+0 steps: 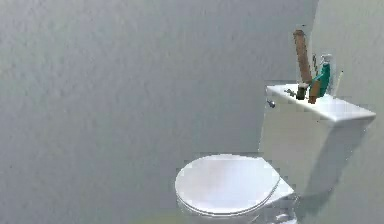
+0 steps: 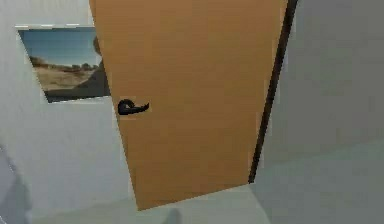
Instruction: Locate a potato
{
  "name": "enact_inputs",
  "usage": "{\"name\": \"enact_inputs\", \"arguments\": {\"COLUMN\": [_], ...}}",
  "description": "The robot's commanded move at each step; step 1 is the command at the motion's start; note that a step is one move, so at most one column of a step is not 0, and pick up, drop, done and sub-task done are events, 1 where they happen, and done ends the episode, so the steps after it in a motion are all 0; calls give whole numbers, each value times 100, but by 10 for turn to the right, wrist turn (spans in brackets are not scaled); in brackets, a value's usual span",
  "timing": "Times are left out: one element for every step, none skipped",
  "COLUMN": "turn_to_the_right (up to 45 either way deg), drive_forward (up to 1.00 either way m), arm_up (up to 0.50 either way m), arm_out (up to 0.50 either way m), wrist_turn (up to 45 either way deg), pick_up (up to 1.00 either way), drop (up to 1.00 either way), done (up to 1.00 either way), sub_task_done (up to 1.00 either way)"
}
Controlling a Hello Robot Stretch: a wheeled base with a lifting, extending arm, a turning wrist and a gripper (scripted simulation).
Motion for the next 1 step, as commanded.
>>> {"name": "enact_inputs", "arguments": {"turn_to_the_right": [-450], "drive_forward": [0], "arm_up": [0], "arm_out": [0], "wrist_turn": [0], "pick_up": [0], "drop": [0], "done": [0], "sub_task_done": [0]}}
